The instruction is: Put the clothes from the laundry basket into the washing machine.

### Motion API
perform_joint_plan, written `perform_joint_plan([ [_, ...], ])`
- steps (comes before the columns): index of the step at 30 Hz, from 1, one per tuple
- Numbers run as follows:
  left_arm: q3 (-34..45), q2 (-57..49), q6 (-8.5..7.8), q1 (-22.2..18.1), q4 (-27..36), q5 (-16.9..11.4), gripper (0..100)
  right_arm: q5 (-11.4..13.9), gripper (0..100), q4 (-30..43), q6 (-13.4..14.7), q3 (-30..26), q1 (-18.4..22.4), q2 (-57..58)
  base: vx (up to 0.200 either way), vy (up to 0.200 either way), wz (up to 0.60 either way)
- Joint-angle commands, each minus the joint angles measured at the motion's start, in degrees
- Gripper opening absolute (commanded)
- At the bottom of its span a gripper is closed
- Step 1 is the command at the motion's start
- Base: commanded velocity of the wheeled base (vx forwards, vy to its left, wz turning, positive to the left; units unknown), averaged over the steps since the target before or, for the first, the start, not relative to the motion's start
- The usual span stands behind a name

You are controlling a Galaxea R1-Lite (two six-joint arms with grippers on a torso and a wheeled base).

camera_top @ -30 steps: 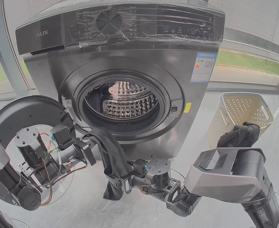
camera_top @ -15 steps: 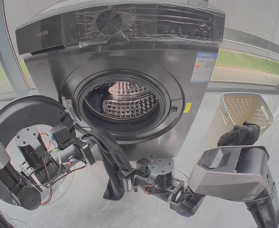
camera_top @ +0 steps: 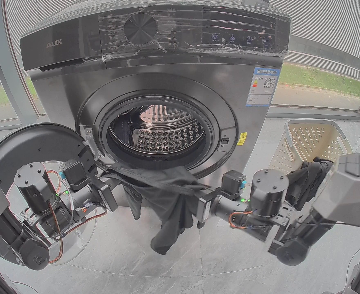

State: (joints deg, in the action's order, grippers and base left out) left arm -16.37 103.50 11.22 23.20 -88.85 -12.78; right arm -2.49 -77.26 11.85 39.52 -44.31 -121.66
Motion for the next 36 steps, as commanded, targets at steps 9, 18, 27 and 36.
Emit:
perform_joint_plan([
  [9, 0.1, -5.0, -0.23, -0.6, 0.0, -1.2, 0, 5.7, 0, -3.0, 1.2, -16.3, 5.0, 20.9, 0.0, 0.0, 0.0],
  [18, -0.1, -5.9, -0.14, 0.0, 0.1, -0.5, 0, 7.3, 0, -11.3, 2.7, -20.4, 4.6, 20.2, 0.0, 0.0, 0.0],
  [27, -0.6, -5.8, -0.14, -0.3, 0.1, -0.4, 0, 7.3, 0, -11.4, 3.4, -19.7, 4.6, 17.0, 0.0, 0.0, 0.0],
  [36, -1.9, -5.6, -0.14, -0.8, 0.1, -0.3, 0, 7.4, 0, -11.5, 3.2, -22.5, 3.8, 15.1, 0.0, 0.0, 0.0],
])
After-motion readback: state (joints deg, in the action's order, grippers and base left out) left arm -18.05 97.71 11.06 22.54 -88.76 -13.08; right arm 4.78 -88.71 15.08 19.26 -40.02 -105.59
